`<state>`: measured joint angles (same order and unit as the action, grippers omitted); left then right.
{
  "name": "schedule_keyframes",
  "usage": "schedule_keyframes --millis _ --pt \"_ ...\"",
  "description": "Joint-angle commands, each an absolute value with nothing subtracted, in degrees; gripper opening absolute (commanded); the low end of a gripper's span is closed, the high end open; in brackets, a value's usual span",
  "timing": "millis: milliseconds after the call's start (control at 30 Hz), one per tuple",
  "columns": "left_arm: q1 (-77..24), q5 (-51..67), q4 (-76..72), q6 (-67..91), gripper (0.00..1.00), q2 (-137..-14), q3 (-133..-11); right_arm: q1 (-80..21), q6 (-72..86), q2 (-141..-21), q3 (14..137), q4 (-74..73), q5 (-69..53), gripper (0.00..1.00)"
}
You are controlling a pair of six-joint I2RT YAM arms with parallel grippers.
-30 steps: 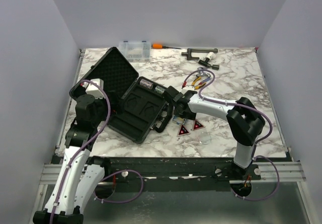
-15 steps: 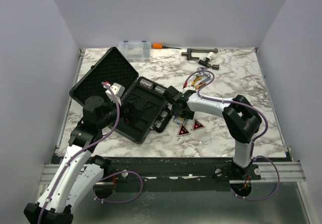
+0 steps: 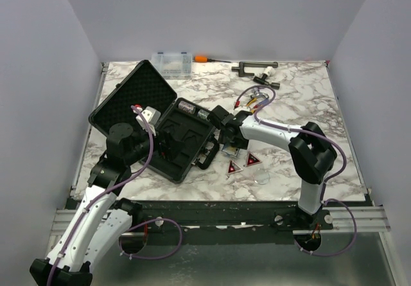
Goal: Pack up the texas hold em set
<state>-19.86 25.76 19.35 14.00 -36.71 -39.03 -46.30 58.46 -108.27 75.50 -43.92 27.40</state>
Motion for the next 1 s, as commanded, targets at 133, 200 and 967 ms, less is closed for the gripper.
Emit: schedule_keyframes --millis 133,200,967 --pt "-20.7 31.7 17.5 14.9 0.89 -38.6 -38.6 -46.0 58.5 -101.1 79.6 -46.7 27.8 0.44" --pt "-20.6 34.2 17.2 16.2 0.89 -40.2 -39.0 -45.9 58.5 -99.3 79.7 -45.7 26.4 0.43" --pt "-32.7 33.0 -10.4 45.1 0.77 -59.5 -40.3 -46.0 56.9 -80.9 73.5 -30.7 13.0 0.43"
